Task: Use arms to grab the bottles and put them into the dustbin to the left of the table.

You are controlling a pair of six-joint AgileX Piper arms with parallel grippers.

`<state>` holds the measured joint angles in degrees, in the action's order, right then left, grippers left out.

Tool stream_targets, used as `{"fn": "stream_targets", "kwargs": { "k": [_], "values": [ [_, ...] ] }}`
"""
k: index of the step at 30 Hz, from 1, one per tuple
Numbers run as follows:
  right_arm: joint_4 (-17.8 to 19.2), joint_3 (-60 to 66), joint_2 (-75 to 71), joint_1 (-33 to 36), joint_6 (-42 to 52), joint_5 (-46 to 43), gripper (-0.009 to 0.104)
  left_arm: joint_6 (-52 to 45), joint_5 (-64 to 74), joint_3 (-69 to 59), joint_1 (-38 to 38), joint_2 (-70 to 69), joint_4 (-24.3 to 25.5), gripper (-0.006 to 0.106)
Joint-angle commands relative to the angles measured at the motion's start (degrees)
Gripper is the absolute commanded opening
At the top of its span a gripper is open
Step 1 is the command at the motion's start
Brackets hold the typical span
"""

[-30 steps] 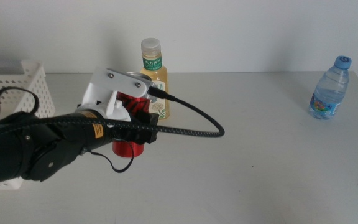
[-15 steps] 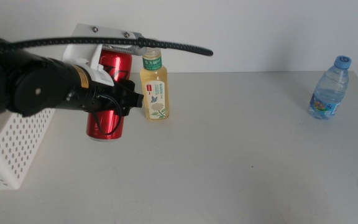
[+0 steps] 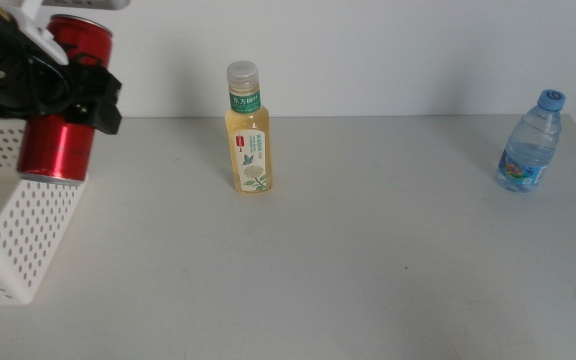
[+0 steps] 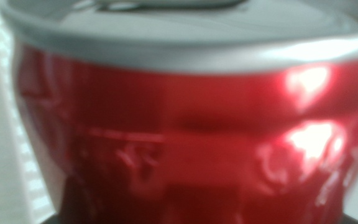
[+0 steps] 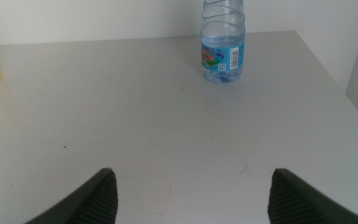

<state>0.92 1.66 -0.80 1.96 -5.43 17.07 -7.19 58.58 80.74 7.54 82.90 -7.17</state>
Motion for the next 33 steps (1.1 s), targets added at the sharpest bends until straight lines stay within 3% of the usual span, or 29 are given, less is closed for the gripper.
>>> {"fn": "stream_targets", "kwargs": {
  "k": [1,21,33],
  "values": [
    [0.61,-0.56,-1.18,-0.32,0.67,-4.14,0.062,-0.94,0.55,4.78,-3.04,-0.74,-1.04,-0.002],
    [0.61,-0.56,-1.18,-0.32,0.67,-4.14,0.062,-7.63,11.02,18.86,-24.16,14.07,0.44,-0.002],
    [0.61,-0.56,-1.18,-0.32,0.67,-4.14,0.062,-9.24,9.88,18.67,-26.51,21.09,2.40,-0.002]
  ]
}}
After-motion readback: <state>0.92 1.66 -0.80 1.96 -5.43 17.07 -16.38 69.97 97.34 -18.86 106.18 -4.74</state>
